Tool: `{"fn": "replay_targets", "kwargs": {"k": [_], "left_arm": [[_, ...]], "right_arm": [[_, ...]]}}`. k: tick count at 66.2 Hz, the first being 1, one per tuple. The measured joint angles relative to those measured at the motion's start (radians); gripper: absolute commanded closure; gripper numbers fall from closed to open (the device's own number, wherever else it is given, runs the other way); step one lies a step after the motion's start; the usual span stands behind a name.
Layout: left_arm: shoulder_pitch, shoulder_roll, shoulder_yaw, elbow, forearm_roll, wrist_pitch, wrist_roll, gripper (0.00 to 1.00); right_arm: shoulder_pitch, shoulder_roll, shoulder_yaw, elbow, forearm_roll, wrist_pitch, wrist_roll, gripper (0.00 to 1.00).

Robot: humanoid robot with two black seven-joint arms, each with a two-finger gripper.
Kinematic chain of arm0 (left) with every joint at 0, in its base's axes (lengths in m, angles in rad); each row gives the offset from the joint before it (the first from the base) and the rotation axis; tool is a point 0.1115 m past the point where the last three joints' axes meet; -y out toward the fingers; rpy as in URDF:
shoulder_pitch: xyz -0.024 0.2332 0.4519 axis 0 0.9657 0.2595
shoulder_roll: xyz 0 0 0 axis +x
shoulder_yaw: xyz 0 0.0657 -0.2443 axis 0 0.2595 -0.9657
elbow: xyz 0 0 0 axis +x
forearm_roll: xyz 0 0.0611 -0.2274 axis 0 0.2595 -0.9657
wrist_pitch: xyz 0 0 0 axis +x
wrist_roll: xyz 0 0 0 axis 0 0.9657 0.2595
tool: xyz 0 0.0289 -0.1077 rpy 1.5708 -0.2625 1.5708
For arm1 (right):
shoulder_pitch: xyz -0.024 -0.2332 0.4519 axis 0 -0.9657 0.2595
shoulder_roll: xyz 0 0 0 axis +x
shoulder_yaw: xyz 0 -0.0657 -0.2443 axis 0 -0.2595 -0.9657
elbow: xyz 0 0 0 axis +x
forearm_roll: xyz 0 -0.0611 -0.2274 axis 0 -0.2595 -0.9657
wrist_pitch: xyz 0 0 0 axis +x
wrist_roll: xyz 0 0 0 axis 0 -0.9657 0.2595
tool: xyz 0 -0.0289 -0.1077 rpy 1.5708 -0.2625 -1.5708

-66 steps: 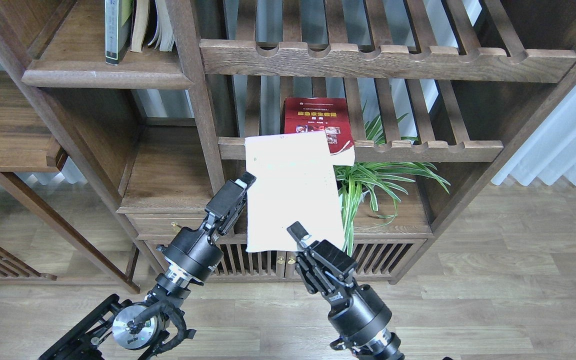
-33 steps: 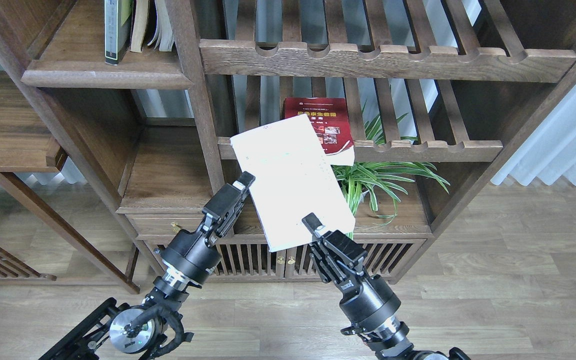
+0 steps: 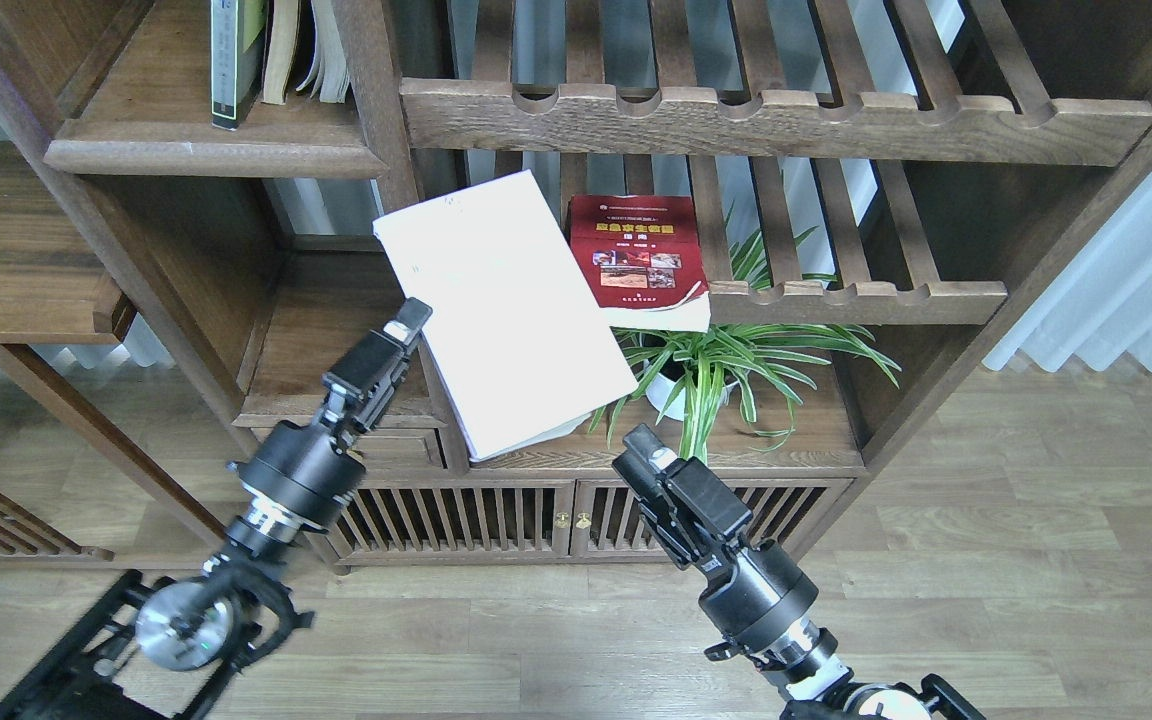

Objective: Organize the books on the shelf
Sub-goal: 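Lift the white book with the left gripper onto the top shelf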

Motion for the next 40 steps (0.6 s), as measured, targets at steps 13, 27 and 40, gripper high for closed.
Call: {"fn": "replay_targets", "kwargs": {"k": [13, 27, 40], "left_arm": [[-0.136, 0.014, -0.092, 0.0, -0.002, 0.0, 0.053, 1.0], [-0.214, 0.086, -0.212, 0.0, -0.016, 0.0, 0.098, 1.0], [-0.218, 0.287, -0.326, 0.0, -0.132, 0.0, 0.094, 1.0]], "right_arm": [[0.002, 0.005, -0.001, -0.02, 0.0, 0.0, 0.002, 0.02], [0.003, 0.003, 0.009, -0.027, 0.002, 0.0, 0.003, 0.02], [0.006, 0.004, 0.021, -0.041, 0.005, 0.0, 0.003, 0.02]]}}
